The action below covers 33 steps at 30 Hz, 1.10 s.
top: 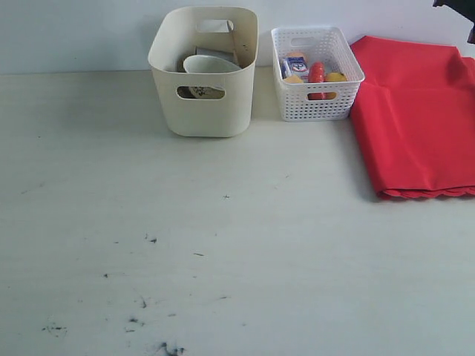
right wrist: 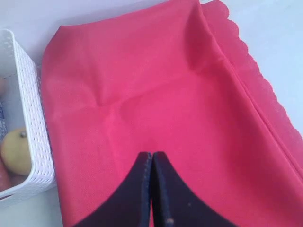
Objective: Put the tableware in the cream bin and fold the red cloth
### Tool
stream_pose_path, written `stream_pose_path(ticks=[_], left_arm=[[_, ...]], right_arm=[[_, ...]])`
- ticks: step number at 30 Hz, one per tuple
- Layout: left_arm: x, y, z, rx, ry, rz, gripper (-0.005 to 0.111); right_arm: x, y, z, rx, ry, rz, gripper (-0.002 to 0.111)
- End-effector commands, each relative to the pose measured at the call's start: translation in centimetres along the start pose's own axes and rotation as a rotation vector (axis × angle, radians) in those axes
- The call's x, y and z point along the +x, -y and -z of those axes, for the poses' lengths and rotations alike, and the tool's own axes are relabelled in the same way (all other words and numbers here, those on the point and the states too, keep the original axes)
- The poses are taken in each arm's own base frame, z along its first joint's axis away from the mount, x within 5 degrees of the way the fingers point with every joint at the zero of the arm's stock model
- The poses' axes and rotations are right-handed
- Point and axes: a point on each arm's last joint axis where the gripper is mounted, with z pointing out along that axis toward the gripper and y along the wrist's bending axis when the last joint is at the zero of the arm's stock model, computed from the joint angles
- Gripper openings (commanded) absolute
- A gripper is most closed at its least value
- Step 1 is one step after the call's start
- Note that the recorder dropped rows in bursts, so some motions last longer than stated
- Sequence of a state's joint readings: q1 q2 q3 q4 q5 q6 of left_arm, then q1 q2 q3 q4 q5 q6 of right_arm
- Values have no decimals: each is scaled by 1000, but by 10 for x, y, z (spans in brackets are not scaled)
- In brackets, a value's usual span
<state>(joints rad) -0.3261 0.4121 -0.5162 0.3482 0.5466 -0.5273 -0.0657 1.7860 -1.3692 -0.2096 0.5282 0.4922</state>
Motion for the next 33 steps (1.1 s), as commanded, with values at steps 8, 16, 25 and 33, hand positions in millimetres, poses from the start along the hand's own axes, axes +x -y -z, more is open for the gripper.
stream_pose_path(ticks=[8,16,25,33], left_arm=[[24,-23,34,-259,466,-45,2],[88,-27,4,-198,476,-114,2],[93,-25,0,-162,507,-142,2],[105,-31,-4,-198,373,-36,2]], right_arm=[[-1,-1,3,-5,12,-3,0],[-1,-1,3,-5,12,-3,0],[-1,-1,3,-7,15,-3,0],[-1,-1,3,-7,15,-3,0]])
